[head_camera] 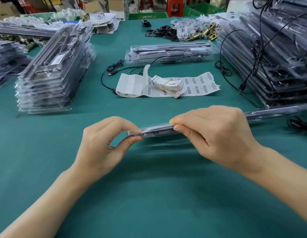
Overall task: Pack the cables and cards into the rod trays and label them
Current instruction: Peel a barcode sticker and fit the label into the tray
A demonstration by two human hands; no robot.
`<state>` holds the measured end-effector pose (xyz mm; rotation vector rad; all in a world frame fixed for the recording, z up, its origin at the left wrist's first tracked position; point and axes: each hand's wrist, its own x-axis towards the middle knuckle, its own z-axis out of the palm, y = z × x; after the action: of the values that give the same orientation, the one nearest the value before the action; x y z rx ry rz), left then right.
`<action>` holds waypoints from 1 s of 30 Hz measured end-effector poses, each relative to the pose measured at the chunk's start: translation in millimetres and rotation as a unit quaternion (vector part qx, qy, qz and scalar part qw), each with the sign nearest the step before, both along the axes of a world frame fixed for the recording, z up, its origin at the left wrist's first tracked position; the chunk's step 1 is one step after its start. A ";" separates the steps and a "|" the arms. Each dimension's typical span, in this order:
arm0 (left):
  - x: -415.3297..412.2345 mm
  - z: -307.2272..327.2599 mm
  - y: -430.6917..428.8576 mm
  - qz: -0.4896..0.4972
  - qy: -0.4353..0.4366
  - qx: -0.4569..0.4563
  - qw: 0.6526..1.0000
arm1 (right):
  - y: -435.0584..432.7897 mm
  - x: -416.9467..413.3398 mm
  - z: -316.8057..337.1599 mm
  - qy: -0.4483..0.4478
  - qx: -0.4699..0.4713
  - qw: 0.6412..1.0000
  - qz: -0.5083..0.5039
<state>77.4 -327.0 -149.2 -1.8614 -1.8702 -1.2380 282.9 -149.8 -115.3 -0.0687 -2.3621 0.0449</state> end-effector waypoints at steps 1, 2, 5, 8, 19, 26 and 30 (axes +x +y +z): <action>0.4 -1.0 0.7 0.002 0.011 0.003 1.000 | 0.3 -0.2 0.7 -0.002 0.001 1.000 0.000; 0.6 -1.8 1.0 0.005 0.019 0.004 1.000 | 0.8 -0.1 1.4 -0.004 0.001 1.000 0.000; 1.2 -1.3 -0.5 0.003 0.014 0.004 1.000 | 1.1 0.7 3.5 -0.018 -0.002 1.000 0.003; 0.8 2.2 -1.7 -0.010 -0.005 0.001 1.000 | 0.3 1.9 4.9 -0.026 -0.009 1.000 0.006; -10.4 16.1 -10.9 -0.052 -0.097 -0.061 0.992 | 1.9 2.4 8.3 -0.046 -0.036 0.998 0.012; -8.7 15.6 -8.6 -0.044 -0.120 -0.076 0.989 | 3.6 1.9 9.0 -0.057 -0.058 0.997 0.013; -9.4 17.4 -9.4 -0.055 -0.134 -0.085 0.986 | 3.4 0.9 9.1 -0.053 -0.051 0.997 0.015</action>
<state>68.0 -336.5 -131.7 -1.9934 -2.0943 -1.4719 283.9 -146.4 -106.2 -0.0882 -2.4667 0.1811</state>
